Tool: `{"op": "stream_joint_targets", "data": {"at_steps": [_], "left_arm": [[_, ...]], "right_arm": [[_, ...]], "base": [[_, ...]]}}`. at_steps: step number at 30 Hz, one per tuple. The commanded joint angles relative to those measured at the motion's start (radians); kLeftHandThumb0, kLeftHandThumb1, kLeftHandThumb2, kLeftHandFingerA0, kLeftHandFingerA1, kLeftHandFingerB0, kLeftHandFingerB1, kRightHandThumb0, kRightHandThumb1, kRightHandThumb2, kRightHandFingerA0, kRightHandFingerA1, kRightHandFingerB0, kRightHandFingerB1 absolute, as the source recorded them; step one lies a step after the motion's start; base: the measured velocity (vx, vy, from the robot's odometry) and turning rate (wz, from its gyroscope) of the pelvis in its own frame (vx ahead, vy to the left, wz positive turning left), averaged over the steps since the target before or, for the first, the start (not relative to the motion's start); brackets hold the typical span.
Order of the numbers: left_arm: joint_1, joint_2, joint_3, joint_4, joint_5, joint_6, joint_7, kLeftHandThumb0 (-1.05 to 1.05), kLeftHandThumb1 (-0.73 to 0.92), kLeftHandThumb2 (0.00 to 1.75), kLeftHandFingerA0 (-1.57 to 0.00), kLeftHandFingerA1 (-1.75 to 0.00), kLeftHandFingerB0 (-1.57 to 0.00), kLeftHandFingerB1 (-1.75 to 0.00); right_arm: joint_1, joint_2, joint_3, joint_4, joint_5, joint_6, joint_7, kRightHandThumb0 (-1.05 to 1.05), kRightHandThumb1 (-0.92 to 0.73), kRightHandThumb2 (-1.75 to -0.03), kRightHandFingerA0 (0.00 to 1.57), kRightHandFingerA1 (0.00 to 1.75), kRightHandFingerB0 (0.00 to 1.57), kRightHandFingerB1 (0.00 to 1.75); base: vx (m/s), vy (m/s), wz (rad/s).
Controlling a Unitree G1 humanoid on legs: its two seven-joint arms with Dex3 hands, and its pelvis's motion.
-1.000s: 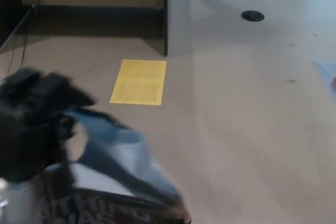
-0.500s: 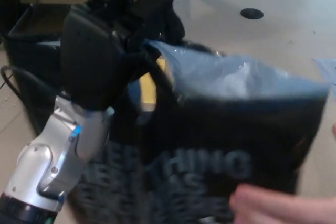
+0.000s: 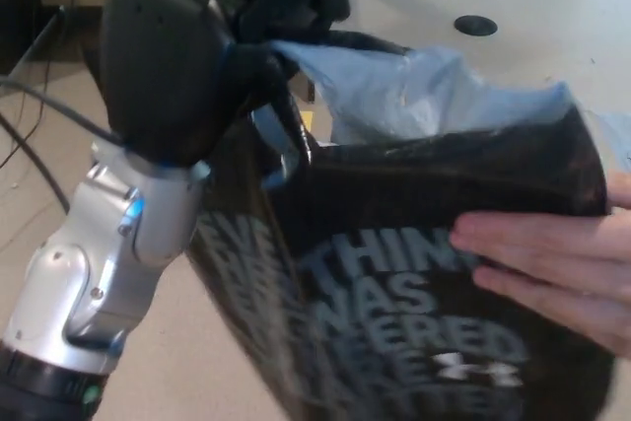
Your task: A person is holding a plastic bag and the robot extends its left hand to grab the bag by hooking its thumb into the holes at the top and brings its hand down by its side. Then it extends its arm again to hand the plastic bag back to the person.
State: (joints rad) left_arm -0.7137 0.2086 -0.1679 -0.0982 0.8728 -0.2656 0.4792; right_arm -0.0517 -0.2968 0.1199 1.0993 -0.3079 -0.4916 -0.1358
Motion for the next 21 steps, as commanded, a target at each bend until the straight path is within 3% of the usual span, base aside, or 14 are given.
{"op": "stream_joint_targets", "data": {"at_steps": [1, 2, 4, 10, 11, 14, 15, 16, 17, 18, 19, 20, 21], "left_arm": [[-0.085, -0.042, -0.011, -0.018, 0.010, 0.049, -0.021, -0.16, 0.72, 0.71, -0.88, -1.68, -0.67, -1.40], [-0.097, -0.064, -0.016, -0.018, 0.004, 0.063, -0.029, -0.29, 0.58, 0.96, -1.21, -1.37, -0.77, -1.13], [-0.123, -0.078, -0.032, -0.010, 0.019, 0.064, -0.027, -0.29, 0.54, 0.92, -1.25, -1.40, -0.75, -1.13], [-0.221, -0.124, -0.072, 0.037, 0.061, 0.077, 0.004, -0.26, 0.53, 0.92, -1.28, -1.39, -0.79, -1.10], [-0.226, -0.125, -0.071, 0.037, 0.061, 0.079, 0.002, -0.20, 0.67, 0.65, -0.98, -1.70, -0.73, -1.36], [-0.225, -0.125, -0.064, 0.029, 0.059, 0.082, 0.000, -0.14, 0.69, 0.65, -1.00, -1.75, -0.68, -1.41], [-0.205, -0.121, -0.053, 0.004, 0.031, 0.089, -0.042, -0.15, 0.71, 0.67, -0.95, -1.71, -0.71, -1.28], [-0.185, -0.118, -0.044, -0.022, 0.011, 0.105, -0.081, -0.18, 0.68, 0.68, -0.99, -1.57, -0.78, -0.84], [-0.171, -0.116, -0.037, -0.041, 0.000, 0.119, -0.108, -0.18, 0.68, 0.68, -0.99, -1.57, -0.78, -0.84], [-0.160, -0.120, -0.032, -0.056, -0.003, 0.137, -0.125, -0.25, 0.67, 0.61, -0.93, -1.33, -0.75, -0.53], [-0.155, -0.122, -0.029, -0.063, -0.003, 0.144, -0.133, -0.25, 0.67, 0.61, -0.93, -1.33, -0.75, -0.53], [-0.121, -0.115, -0.029, -0.118, 0.043, 0.256, -0.272, -0.64, 0.57, 0.57, -0.24, -0.35, -0.19, -0.27], [-0.106, -0.106, -0.028, -0.137, 0.036, 0.281, -0.328, -0.71, 0.51, 0.56, -0.07, -0.28, -0.04, -0.24]], "right_arm": [[-0.017, -0.013, 0.007, 0.012, -0.003, 0.009, 0.005, -0.31, -0.69, -0.61, 0.81, 0.53, 0.65, 0.46], [-0.023, -0.012, 0.008, 0.014, -0.002, 0.008, 0.007, -0.30, -0.69, -0.61, 0.80, 0.53, 0.65, 0.46], [-0.027, -0.014, 0.009, 0.013, -0.002, 0.006, 0.006, -0.30, -0.68, -0.61, 0.81, 0.56, 0.65, 0.46], [-0.052, -0.030, 0.014, -0.005, -0.003, 0.028, 0.021, -0.31, -0.69, -0.61, 0.80, 0.53, 0.65, 0.45], [-0.054, -0.034, 0.014, -0.009, -0.002, 0.028, 0.025, -0.31, -0.69, -0.61, 0.79, 0.53, 0.64, 0.45], [-0.054, -0.042, 0.017, -0.008, -0.001, 0.018, 0.034, -0.30, -0.69, -0.61, 0.79, 0.52, 0.64, 0.45], [-0.053, -0.042, 0.014, -0.008, 0.003, 0.014, 0.035, -0.31, -0.69, -0.61, 0.79, 0.51, 0.65, 0.46], [-0.054, -0.041, 0.014, -0.007, 0.005, 0.015, 0.038, -0.32, -0.69, -0.61, 0.79, 0.50, 0.65, 0.45], [-0.056, -0.041, 0.015, -0.006, 0.004, 0.016, 0.040, -0.32, -0.69, -0.61, 0.79, 0.50, 0.65, 0.45], [-0.058, -0.041, 0.016, -0.005, 0.002, 0.020, 0.040, -0.32, -0.69, -0.61, 0.79, 0.50, 0.65, 0.45], [-0.059, -0.040, 0.017, -0.005, 0.001, 0.021, 0.040, -0.32, -0.69, -0.61, 0.79, 0.50, 0.65, 0.45], [-0.063, -0.039, 0.016, -0.004, 0.002, 0.021, 0.039, -0.31, -0.69, -0.61, 0.78, 0.50, 0.64, 0.45], [-0.059, -0.037, 0.015, -0.002, 0.005, 0.018, 0.040, -0.31, -0.69, -0.61, 0.78, 0.51, 0.64, 0.45]], "base": [[0.00, 0.000, 0.00], [0.00, 0.000, 0.00], [0.00, 0.000, 0.00], [0.00, 0.000, 0.00], [0.00, 0.000, 0.00], [0.00, 0.000, 0.00], [0.00, 0.000, 0.00], [0.00, 0.000, 0.00], [0.00, 0.000, 0.00], [0.00, 0.000, 0.00], [0.00, 0.000, 0.00], [0.00, 0.000, 0.00], [0.00, 0.000, 0.00]]}}
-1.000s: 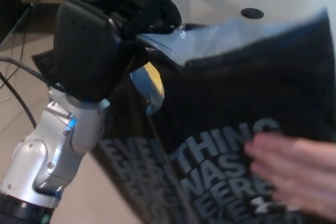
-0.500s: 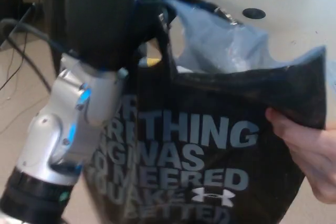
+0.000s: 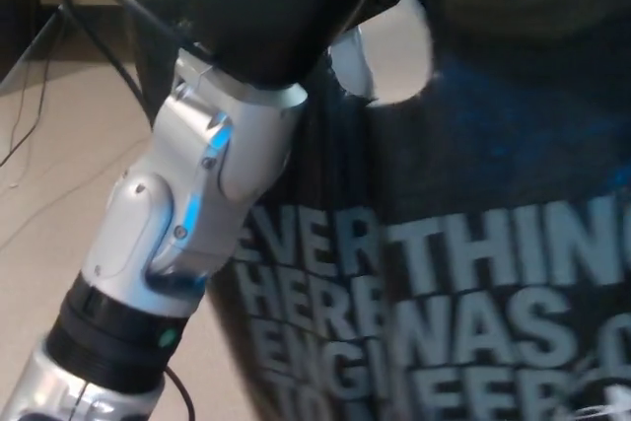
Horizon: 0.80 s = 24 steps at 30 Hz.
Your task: A person is holding a plastic bag and the robot extends its left hand to grab the bag by hooking its thumb into the holes at the top and brings its hand down by its side. Then it extends its arm again to hand the plastic bag back to the person.
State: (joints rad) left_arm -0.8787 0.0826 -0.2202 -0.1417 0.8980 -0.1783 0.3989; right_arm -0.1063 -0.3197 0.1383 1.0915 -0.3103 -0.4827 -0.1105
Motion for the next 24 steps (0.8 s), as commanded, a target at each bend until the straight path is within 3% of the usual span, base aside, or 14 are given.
{"op": "stream_joint_targets", "data": {"at_steps": [1, 4, 5, 6, 7, 8, 10, 11, 17, 18, 20, 21, 23, 24], "left_arm": [[0.075, 0.041, 0.028, -0.108, -0.003, 0.203, -0.301, -0.78, 0.37, 0.71, 0.00, -0.14, 0.00, -0.10], [0.104, 0.078, 0.039, -0.144, -0.024, 0.227, -0.398, -0.78, 0.42, 0.85, 0.00, 0.00, 0.00, -0.02], [0.110, 0.090, 0.043, -0.155, -0.029, 0.235, -0.427, -0.93, 0.51, 0.61, 0.00, -0.03, 0.00, -0.02], [0.115, 0.098, 0.044, -0.165, -0.026, 0.241, -0.448, -0.93, 0.51, 0.61, 0.00, -0.03, 0.00, -0.02], [0.119, 0.108, 0.045, -0.171, -0.039, 0.240, -0.466, -0.79, 0.43, 0.86, 0.00, 0.00, 0.00, -0.02], [0.123, 0.112, 0.043, -0.182, -0.041, 0.248, -0.488, -0.93, 0.49, 0.62, 0.00, -0.01, 0.00, -0.01], [0.131, 0.119, 0.041, -0.200, -0.047, 0.263, -0.525, -0.94, 0.49, 0.62, 0.00, 0.00, 0.00, -0.01], [0.139, 0.122, 0.039, -0.210, -0.052, 0.268, -0.539, -0.77, 0.42, 0.85, 0.00, 0.00, 0.00, -0.04], [0.176, 0.129, 0.034, -0.233, -0.074, 0.265, -0.553, -0.77, 0.42, 0.85, 0.00, 0.00, 0.00, -0.01], [0.183, 0.131, 0.034, -0.240, -0.078, 0.270, -0.564, -0.94, 0.48, 0.61, 0.00, -0.01, 0.00, 0.00], [0.193, 0.135, 0.034, -0.250, -0.077, 0.276, -0.582, -0.94, 0.48, 0.62, 0.00, 0.00, 0.00, 0.00], [0.199, 0.137, 0.034, -0.251, -0.072, 0.276, -0.582, -0.78, 0.43, 0.86, 0.00, 0.00, 0.00, 0.00], [0.214, 0.140, 0.036, -0.256, -0.082, 0.277, -0.592, -0.77, 0.42, 0.85, 0.00, 0.00, 0.00, 0.00], [0.220, 0.142, 0.037, -0.261, -0.088, 0.282, -0.603, -0.95, 0.46, 0.64, 0.00, 0.00, 0.00, 0.00]], "right_arm": [[0.001, -0.014, -0.004, 0.008, 0.008, 0.005, 0.015, -0.31, -0.69, -0.61, 0.79, 0.52, 0.64, 0.45], [0.010, -0.011, 0.001, 0.008, 0.004, 0.007, 0.011, -0.30, -0.69, -0.61, 0.78, 0.50, 0.65, 0.45], [0.013, -0.009, 0.002, 0.003, 0.003, 0.011, 0.011, -0.30, -0.69, -0.61, 0.77, 0.50, 0.64, 0.45], [0.017, -0.007, 0.002, -0.002, 0.005, 0.015, 0.014, -0.30, -0.69, -0.61, 0.77, 0.50, 0.64, 0.45], [0.019, -0.006, 0.004, -0.004, 0.003, 0.013, 0.009, -0.30, -0.69, -0.61, 0.79, 0.51, 0.64, 0.45], [0.023, -0.004, 0.004, -0.005, 0.003, 0.014, 0.007, -0.30, -0.69, -0.61, 0.79, 0.51, 0.64, 0.45], [0.026, -0.001, 0.003, -0.003, 0.006, 0.016, 0.010, -0.31, -0.69, -0.61, 0.78, 0.51, 0.64, 0.45], [0.030, -0.001, 0.003, -0.001, 0.006, 0.014, 0.009, -0.31, -0.69, -0.61, 0.78, 0.51, 0.64, 0.45], [0.042, -0.003, 0.012, 0.005, -0.004, 0.013, 0.000, -0.31, -0.69, -0.61, 0.80, 0.54, 0.64, 0.45], [0.040, -0.002, 0.013, 0.010, -0.005, 0.013, -0.001, -0.31, -0.69, -0.61, 0.80, 0.55, 0.64, 0.45], [0.037, -0.001, 0.016, 0.017, -0.006, 0.010, -0.001, -0.31, -0.69, -0.61, 0.80, 0.54, 0.64, 0.45], [0.037, -0.002, 0.015, 0.021, -0.003, 0.007, 0.003, -0.31, -0.69, -0.61, 0.79, 0.52, 0.63, 0.45], [0.043, 0.000, 0.012, 0.014, 0.004, 0.005, 0.013, -0.31, -0.69, -0.61, 0.78, 0.51, 0.63, 0.45], [0.044, -0.001, 0.012, 0.014, 0.005, 0.002, 0.014, -0.30, -0.69, -0.61, 0.78, 0.52, 0.62, 0.45]], "base": [[0.00, 0.000, 0.00], [0.00, 0.000, 0.00], [0.00, 0.000, 0.00], [0.00, 0.000, 0.00], [0.00, 0.000, 0.00], [0.00, 0.000, 0.00], [0.00, 0.000, 0.00], [0.00, 0.000, 0.00], [0.00, 0.000, 0.00], [0.00, 0.000, 0.00], [0.00, 0.000, 0.00], [0.00, 0.000, 0.00], [0.00, 0.000, 0.00], [0.00, 0.000, 0.00]]}}
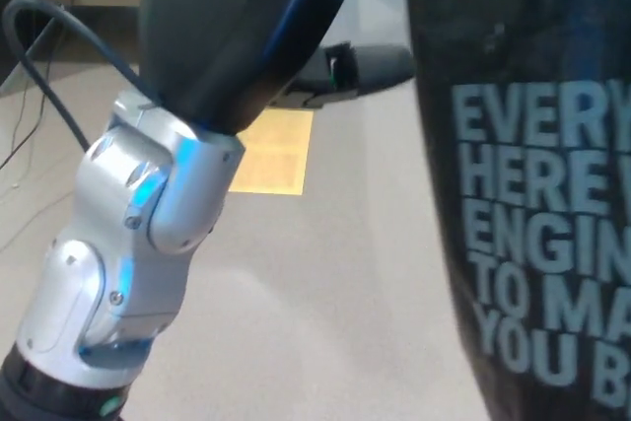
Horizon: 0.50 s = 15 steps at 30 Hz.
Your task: A person is holding a plastic bag and the robot extends its left hand to grab the bag by hooking its thumb into the holes at the top and brings its hand down by its side. Then it extends its arm again to hand the plastic bag back to the person.
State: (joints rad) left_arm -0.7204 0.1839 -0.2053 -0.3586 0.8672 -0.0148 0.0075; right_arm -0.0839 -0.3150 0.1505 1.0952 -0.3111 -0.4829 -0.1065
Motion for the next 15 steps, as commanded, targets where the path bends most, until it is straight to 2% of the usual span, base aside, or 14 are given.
{"op": "stream_joint_targets", "data": {"at_steps": [1, 3, 4, 5, 6, 10, 11, 12, 13, 15], "left_arm": [[0.066, 0.042, 0.023, -0.048, -0.063, 0.123, -0.218, -0.91, 0.49, 0.56, 0.00, 0.00, 0.00, 0.00], [0.076, 0.049, 0.031, -0.050, -0.080, 0.116, -0.219, -0.93, 0.50, 0.56, 0.00, 0.00, 0.00, 0.00], [0.100, 0.062, 0.050, -0.050, -0.099, 0.099, -0.209, -0.94, 0.47, 0.64, 0.00, -0.01, 0.00, -0.01], [0.110, 0.067, 0.058, -0.050, -0.107, 0.093, -0.206, -0.94, 0.47, 0.64, 0.00, -0.01, 0.00, -0.01], [0.138, 0.083, 0.072, -0.056, -0.098, 0.081, -0.193, -0.80, 0.42, 0.87, 0.00, -0.03, 0.00, 0.00], [0.255, 0.132, 0.135, -0.058, -0.162, 0.026, -0.169, -0.83, 0.45, 0.88, 0.00, -0.04, 0.00, 0.00], [0.321, 0.135, 0.160, -0.056, -0.194, -0.003, -0.141, -0.80, 0.44, 0.87, 0.00, -0.11, 0.00, -0.03], [0.360, 0.134, 0.174, -0.050, -0.210, -0.015, -0.128, -0.84, 0.46, 0.63, 0.00, -0.25, 0.00, -0.18], [0.423, 0.133, 0.198, -0.034, -0.249, -0.049, -0.110, -0.62, 0.38, 0.80, -0.03, -0.27, -0.05, -0.18], [0.543, 0.137, 0.244, 0.011, -0.323, -0.134, -0.071, -0.60, 0.37, 0.79, -0.02, -0.29, -0.05, -0.22]], "right_arm": [[0.022, -0.006, -0.001, 0.010, 0.006, 0.001, 0.010, -0.30, -0.69, -0.61, 0.78, 0.52, 0.62, 0.45], [0.018, -0.005, -0.003, 0.011, 0.008, 0.005, 0.011, -0.30, -0.69, -0.61, 0.78, 0.53, 0.63, 0.45], [0.016, -0.004, -0.004, 0.010, 0.009, 0.012, 0.013, -0.30, -0.69, -0.61, 0.78, 0.52, 0.63, 0.44], [0.015, -0.004, -0.005, 0.009, 0.010, 0.015, 0.013, -0.30, -0.69, -0.61, 0.78, 0.52, 0.63, 0.44], [0.015, -0.003, -0.003, 0.009, 0.007, 0.015, 0.011, -0.31, -0.69, -0.61, 0.78, 0.51, 0.63, 0.45], [0.015, -0.008, 0.001, 0.010, 0.001, 0.005, 0.003, -0.30, -0.69, -0.61, 0.79, 0.53, 0.62, 0.45], [0.021, -0.009, 0.000, 0.012, 0.002, -0.001, 0.001, -0.31, -0.69, -0.61, 0.78, 0.52, 0.63, 0.45], [0.020, -0.009, 0.000, 0.012, 0.001, 0.001, -0.003, -0.31, -0.69, -0.61, 0.79, 0.53, 0.64, 0.45], [0.020, -0.007, -0.001, 0.011, 0.002, 0.001, -0.005, -0.30, -0.69, -0.61, 0.79, 0.52, 0.64, 0.45], [0.020, 0.000, -0.005, 0.012, 0.007, 0.001, -0.006, -0.30, -0.69, -0.61, 0.79, 0.51, 0.64, 0.45]], "base": [[0.00, 0.000, 0.00], [0.00, 0.000, 0.00], [0.00, 0.000, 0.00], [0.00, 0.000, 0.00], [0.00, 0.000, 0.00], [0.00, 0.000, 0.00], [0.00, 0.000, 0.00], [0.00, 0.000, 0.00], [0.00, 0.000, 0.00], [0.00, 0.000, 0.00]]}}
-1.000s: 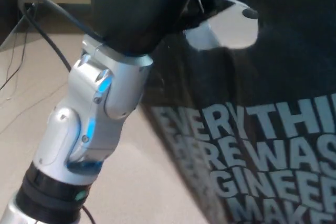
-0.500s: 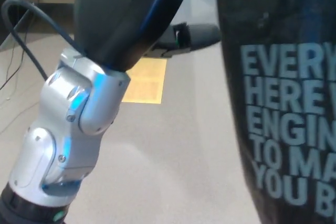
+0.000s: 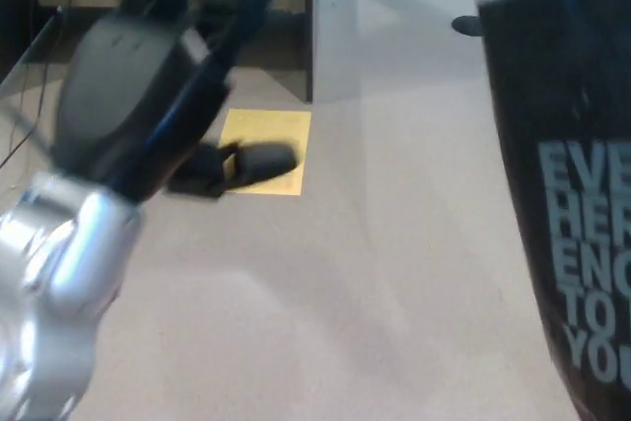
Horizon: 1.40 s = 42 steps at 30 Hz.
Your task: A person is holding a plastic bag and the robot extends its left hand to grab the bag by hooking its thumb into the holes at the top and brings its hand down by its side. Then it extends its arm again to hand the plastic bag back to the person.
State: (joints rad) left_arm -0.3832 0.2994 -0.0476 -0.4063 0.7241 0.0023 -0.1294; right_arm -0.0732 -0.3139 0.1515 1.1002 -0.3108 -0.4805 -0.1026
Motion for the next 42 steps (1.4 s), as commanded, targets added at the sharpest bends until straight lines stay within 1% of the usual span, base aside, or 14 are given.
{"op": "stream_joint_targets", "data": {"at_steps": [1, 7, 8, 9, 11, 12, 18, 19, 26, 27, 28, 29, 37, 42], "left_arm": [[0.243, 0.024, 0.101, 0.082, -0.203, -0.187, 0.076, -0.59, 0.37, 0.78, -0.01, -0.33, -0.06, -0.24], [0.486, -0.003, 0.180, 0.224, -0.294, -0.302, 0.126, -0.55, 0.39, 0.72, -0.08, -0.30, -0.08, -0.29], [0.503, -0.015, 0.190, 0.249, -0.312, -0.309, 0.131, -0.48, 0.38, 0.54, -0.10, -0.25, -0.10, -0.28], [0.521, -0.020, 0.199, 0.291, -0.321, -0.344, 0.154, -0.27, 0.18, 0.78, 0.00, -0.49, 0.00, -0.47], [0.585, -0.030, 0.224, 0.457, -0.309, -0.467, 0.259, -0.27, 0.21, 0.80, 0.00, -0.49, 0.00, -0.47], [0.591, -0.029, 0.226, 0.485, -0.306, -0.487, 0.273, -0.46, 0.41, 0.52, -0.18, -0.29, -0.15, -0.29], [0.649, -0.008, 0.232, 0.790, -0.251, -0.639, 0.419, -0.42, 0.44, 0.53, -0.19, -0.32, -0.18, -0.28], [0.671, 0.001, 0.223, 0.886, -0.222, -0.659, 0.471, -0.25, 0.28, 0.85, -0.07, -0.52, -0.06, -0.49], [0.675, 0.046, 0.212, 1.141, -0.185, -0.718, 0.613, -0.22, 0.31, 0.87, -0.13, -0.54, -0.12, -0.52], [0.667, 0.053, 0.208, 1.168, -0.180, -0.720, 0.628, -0.40, 0.47, 0.55, -0.28, -0.35, -0.27, -0.30], [0.649, 0.073, 0.197, 1.215, -0.166, -0.692, 0.644, -0.22, 0.32, 0.88, -0.13, -0.54, -0.12, -0.52], [0.639, 0.081, 0.194, 1.235, -0.162, -0.694, 0.655, -0.39, 0.47, 0.55, -0.29, -0.35, -0.26, -0.30], [0.540, 0.132, 0.191, 1.361, -0.229, -0.734, 0.580, -0.42, 0.39, 0.64, -0.30, -0.41, -0.30, -0.39], [0.508, 0.123, 0.165, 1.459, -0.240, -0.767, 0.601, -0.41, 0.38, 0.63, -0.41, -0.44, -0.35, -0.40]], "right_arm": [[0.011, 0.000, -0.006, 0.008, 0.007, -0.006, -0.011, -0.30, -0.69, -0.61, 0.79, 0.51, 0.64, 0.45], [0.020, 0.001, -0.019, 0.009, 0.019, -0.007, -0.010, -0.31, -0.69, -0.61, 0.79, 0.50, 0.64, 0.45], [0.018, 0.002, -0.019, 0.007, 0.018, -0.002, -0.013, -0.31, -0.69, -0.61, 0.80, 0.51, 0.64, 0.45], [0.018, 0.003, -0.020, 0.007, 0.017, -0.002, -0.015, -0.31, -0.69, -0.61, 0.79, 0.50, 0.64, 0.44], [0.020, 0.005, -0.022, 0.011, 0.019, -0.008, -0.020, -0.30, -0.69, -0.61, 0.81, 0.52, 0.64, 0.45], [0.022, 0.006, -0.024, 0.011, 0.020, -0.009, -0.020, -0.31, -0.68, -0.61, 0.81, 0.52, 0.66, 0.46], [0.046, -0.009, -0.026, 0.004, 0.021, -0.018, -0.015, -0.31, -0.69, -0.61, 0.79, 0.50, 0.64, 0.45], [0.062, -0.023, -0.027, 0.000, 0.020, -0.029, -0.014, -0.30, -0.69, -0.61, 0.79, 0.51, 0.65, 0.46], [0.048, -0.017, -0.020, -0.002, 0.015, -0.005, 0.002, -0.31, -0.69, -0.61, 0.79, 0.51, 0.64, 0.45], [0.047, -0.016, -0.014, -0.002, 0.008, -0.006, -0.004, -0.31, -0.69, -0.61, 0.78, 0.50, 0.62, 0.44], [0.033, -0.007, -0.013, 0.009, 0.007, -0.005, -0.009, -0.30, -0.69, -0.61, 0.79, 0.51, 0.63, 0.45], [0.028, -0.004, -0.013, 0.011, 0.006, -0.007, -0.013, -0.30, -0.68, -0.61, 0.79, 0.52, 0.65, 0.45], [-0.045, 0.034, -0.011, 0.022, 0.006, 0.023, -0.025, -0.32, -0.68, -0.61, 0.80, 0.52, 0.67, 0.46], [-0.025, 0.021, -0.012, 0.025, -0.001, 0.011, -0.040, -0.29, -0.67, -0.60, 0.80, 0.51, 0.66, 0.46]], "base": [[0.00, 0.000, 0.00], [0.00, 0.000, 0.00], [0.00, 0.000, 0.00], [0.00, 0.000, 0.00], [0.00, 0.000, 0.00], [0.00, 0.000, 0.00], [0.00, 0.000, 0.00], [0.00, 0.000, 0.00], [0.00, 0.000, 0.00], [0.00, 0.000, 0.00], [0.00, 0.000, 0.00], [0.00, 0.000, 0.00], [0.00, 0.000, 0.00], [0.00, 0.000, 0.00]]}}
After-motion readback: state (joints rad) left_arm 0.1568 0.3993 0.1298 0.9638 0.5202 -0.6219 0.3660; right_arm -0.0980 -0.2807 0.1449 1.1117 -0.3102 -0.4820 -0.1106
